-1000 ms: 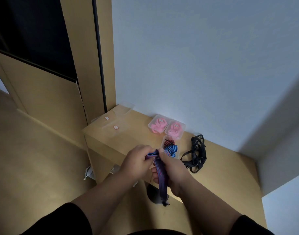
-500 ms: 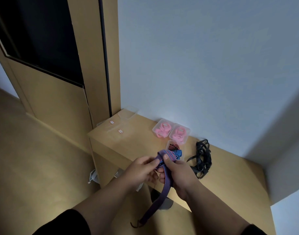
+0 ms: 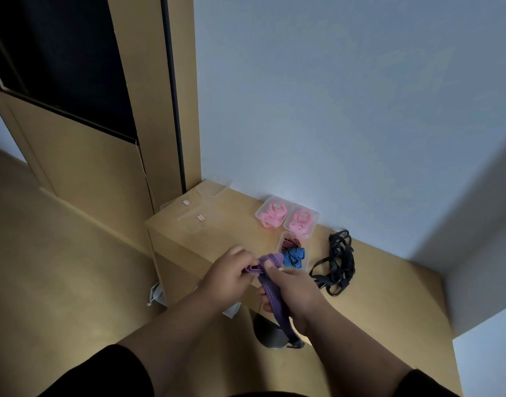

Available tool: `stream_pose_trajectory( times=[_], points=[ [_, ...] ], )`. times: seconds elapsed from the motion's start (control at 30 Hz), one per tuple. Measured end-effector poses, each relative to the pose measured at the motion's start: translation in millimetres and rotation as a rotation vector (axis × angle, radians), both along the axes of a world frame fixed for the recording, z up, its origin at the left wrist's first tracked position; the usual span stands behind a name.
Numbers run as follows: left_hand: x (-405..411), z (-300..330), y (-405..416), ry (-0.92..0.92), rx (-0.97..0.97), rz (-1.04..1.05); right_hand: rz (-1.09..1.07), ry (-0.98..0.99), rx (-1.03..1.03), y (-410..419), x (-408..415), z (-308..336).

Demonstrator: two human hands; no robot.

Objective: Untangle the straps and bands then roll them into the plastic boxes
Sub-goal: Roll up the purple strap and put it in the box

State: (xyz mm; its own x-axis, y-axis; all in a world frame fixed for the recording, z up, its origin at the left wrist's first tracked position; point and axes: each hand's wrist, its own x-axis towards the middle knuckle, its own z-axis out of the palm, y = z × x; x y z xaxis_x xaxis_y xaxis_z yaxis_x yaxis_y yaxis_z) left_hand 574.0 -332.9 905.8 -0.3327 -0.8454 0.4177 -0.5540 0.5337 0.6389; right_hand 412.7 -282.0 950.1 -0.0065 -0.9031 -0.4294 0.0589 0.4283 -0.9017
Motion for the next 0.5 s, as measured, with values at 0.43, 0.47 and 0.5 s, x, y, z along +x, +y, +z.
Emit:
stream_pose_trajectory(
  times=[0.43, 0.47, 0.5],
  points=[
    [-11.4, 0.7, 7.6, 0.739, 0.693, 0.012, -0.002, 0.25, -0.165, -7.5, -3.5, -6.4],
    [-12.3, 3.4, 6.8, 0.77, 0.777, 0.008, 0.013, 0.263, -0.171, -6.9, -3.4, -7.3],
    [-12.8, 5.7, 6.6, 0.774, 0.852, -0.018, 0.025, 0.282, -0.173, -6.7, -3.6, -8.5]
  ],
)
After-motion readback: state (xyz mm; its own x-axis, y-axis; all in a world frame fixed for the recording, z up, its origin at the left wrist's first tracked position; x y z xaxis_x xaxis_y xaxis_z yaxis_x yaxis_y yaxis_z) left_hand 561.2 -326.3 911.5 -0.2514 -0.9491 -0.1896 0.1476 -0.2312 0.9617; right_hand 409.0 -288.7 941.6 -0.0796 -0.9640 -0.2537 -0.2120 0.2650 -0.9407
